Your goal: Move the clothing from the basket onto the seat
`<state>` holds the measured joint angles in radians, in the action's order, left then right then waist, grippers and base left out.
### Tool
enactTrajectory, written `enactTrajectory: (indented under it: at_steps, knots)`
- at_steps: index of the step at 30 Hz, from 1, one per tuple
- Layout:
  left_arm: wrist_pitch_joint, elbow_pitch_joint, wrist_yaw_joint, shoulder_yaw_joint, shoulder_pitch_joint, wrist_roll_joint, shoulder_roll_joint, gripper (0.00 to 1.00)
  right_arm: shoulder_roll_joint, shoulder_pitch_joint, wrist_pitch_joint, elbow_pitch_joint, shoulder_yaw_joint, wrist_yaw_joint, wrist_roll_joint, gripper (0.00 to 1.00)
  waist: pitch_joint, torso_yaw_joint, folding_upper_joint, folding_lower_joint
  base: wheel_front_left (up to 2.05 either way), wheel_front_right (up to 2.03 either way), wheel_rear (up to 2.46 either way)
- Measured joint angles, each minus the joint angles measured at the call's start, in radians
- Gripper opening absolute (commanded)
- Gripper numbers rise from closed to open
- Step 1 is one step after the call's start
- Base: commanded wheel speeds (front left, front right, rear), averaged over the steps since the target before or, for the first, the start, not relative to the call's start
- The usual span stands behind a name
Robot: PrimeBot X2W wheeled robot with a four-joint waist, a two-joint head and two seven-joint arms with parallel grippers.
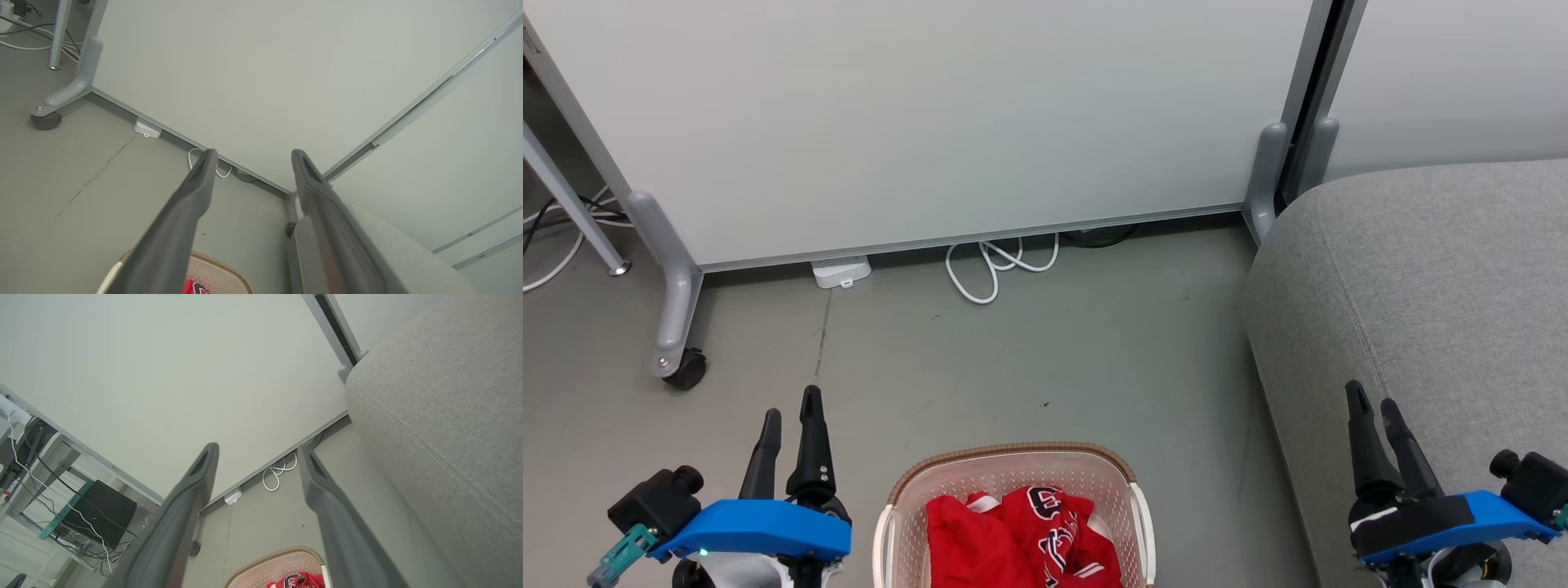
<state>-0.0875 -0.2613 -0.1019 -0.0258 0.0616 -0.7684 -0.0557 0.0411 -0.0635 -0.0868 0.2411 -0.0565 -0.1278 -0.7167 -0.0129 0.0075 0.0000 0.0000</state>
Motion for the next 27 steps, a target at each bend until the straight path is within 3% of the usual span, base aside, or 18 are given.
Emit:
enactTrajectory:
  at_steps: [27]
  knots:
    - [-0.074,-0.067,0.022,-0.057,0.026,0.313,-0.013,1.0,0.002,-0.006,-0.074,0.028,0.024,-0.001,0.328,1.0,-0.008,0.002,0.0,0.0,0.0,0.0,0.0]
